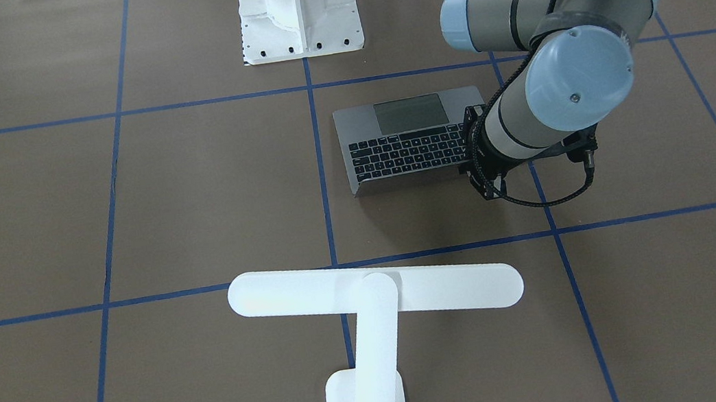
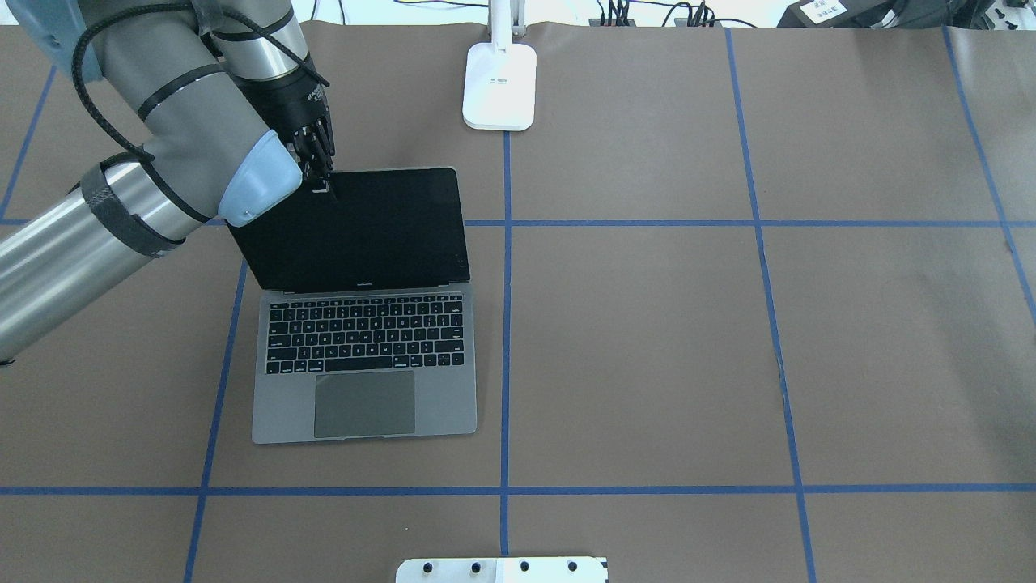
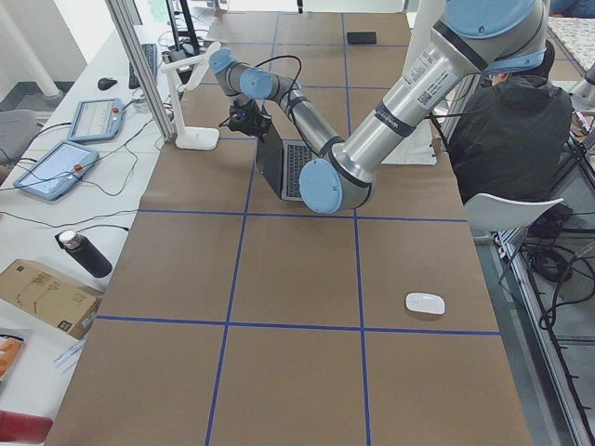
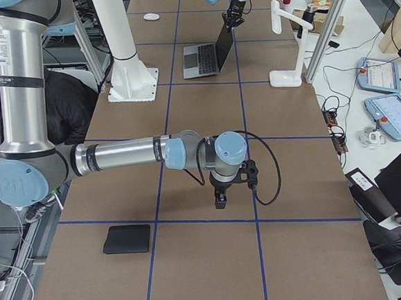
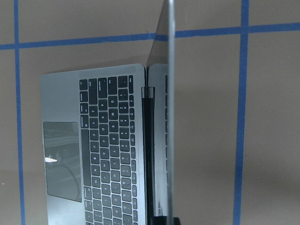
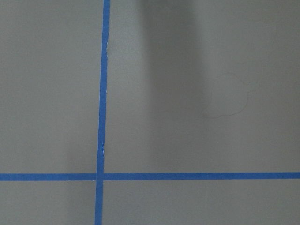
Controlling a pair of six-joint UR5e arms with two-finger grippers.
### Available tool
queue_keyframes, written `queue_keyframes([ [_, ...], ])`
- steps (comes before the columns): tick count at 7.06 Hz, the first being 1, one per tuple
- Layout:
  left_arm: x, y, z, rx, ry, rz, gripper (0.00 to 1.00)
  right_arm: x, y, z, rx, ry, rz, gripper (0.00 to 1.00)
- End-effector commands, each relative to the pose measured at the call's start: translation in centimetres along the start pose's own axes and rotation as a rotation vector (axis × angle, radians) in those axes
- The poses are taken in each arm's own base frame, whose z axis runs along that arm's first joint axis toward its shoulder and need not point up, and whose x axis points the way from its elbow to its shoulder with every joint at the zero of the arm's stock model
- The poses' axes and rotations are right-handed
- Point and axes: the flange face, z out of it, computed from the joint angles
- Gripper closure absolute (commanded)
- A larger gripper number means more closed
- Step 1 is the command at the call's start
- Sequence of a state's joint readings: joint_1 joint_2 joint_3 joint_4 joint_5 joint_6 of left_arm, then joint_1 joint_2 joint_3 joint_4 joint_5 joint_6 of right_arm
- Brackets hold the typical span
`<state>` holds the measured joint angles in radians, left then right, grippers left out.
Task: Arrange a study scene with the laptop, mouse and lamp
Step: 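Slide the laptop farther from the robot toward the grid center with the left gripper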
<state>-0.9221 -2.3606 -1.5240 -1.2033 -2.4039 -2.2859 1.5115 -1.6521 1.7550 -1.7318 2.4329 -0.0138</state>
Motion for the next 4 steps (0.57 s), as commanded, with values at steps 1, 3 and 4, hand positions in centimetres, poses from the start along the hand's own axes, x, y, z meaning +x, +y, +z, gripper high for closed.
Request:
queue_keyframes([
  [1, 0.79, -0.33, 0.41, -0.003, 0.007, 0.004, 1.00, -0.02, -0.01, 0.01, 0.001, 0.000, -0.001, 0.00],
  [3, 0.87, -0.35, 0.17, -0.005, 0.011, 0.005, 1.00, -0.01, 0.00, 0.02, 0.000, 0.000, 0.000, 0.00],
  [4, 0.90, -0.29, 0.15, -0.005, 0.011, 0.005, 1.00, 0.16, 0.00, 0.16, -0.003, 0.000, 0.003, 0.00],
])
